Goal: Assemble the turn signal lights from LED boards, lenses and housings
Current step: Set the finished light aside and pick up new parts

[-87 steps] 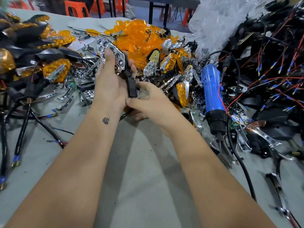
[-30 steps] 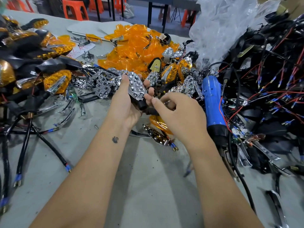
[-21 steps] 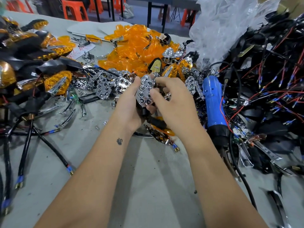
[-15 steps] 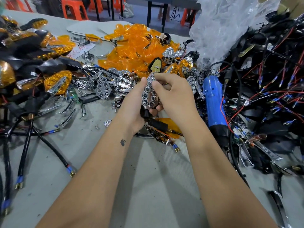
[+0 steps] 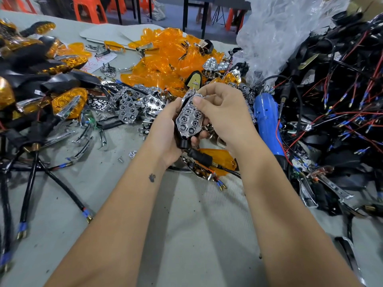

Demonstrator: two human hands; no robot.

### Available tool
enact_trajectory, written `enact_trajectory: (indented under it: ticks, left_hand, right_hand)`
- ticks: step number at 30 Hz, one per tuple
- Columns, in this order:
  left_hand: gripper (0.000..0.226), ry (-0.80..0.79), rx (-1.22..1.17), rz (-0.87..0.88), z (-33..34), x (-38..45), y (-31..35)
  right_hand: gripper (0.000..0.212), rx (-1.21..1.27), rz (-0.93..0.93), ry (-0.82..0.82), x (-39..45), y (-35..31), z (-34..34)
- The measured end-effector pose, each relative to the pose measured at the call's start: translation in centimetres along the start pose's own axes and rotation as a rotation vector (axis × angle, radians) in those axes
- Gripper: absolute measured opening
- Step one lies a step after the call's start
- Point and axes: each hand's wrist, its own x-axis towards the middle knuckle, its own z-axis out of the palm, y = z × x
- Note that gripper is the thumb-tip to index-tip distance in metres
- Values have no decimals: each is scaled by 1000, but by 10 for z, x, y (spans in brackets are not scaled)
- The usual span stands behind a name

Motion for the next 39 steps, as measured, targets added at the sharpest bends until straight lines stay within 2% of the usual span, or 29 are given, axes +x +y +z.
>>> enact_trajectory:
  ticks: [7, 12, 14, 18, 23, 25, 28, 34, 39]
  left_hand:
    - [45, 7, 46, -28, -1, -1, 1]
    - [51, -65, 87, -15, -1, -3, 1]
    - [46, -57, 97, -5, 1, -5, 0]
    - [38, -26, 68, -2, 3, -7, 0]
    - [32, -17, 32, -1, 3, -8, 2]
    - [32, -10, 21, -11, 4, -8, 1]
    - [34, -9, 5, -13, 5, -8, 2]
    - [40, -36, -6, -27, 3, -10, 4]
    - [39, -36, 35, -11, 4, -9, 3]
  right_hand:
    - [14, -101, -34, -16, 5, 2, -6]
    - [11, -182, -35, 30, 4, 3, -1]
    - [5, -230, -43, 60, 4, 2, 3]
    - [20, -302, -24, 93, 5, 2, 7]
    - [21, -370, -45, 113, 5, 5, 5]
    - [18, -305, -46, 111, 4, 8, 4]
    - [8, -68, -47, 111, 0, 11, 4]
    - [11, 343, 84, 73, -2, 14, -1]
    - [8, 323, 80, 102, 1, 14, 0]
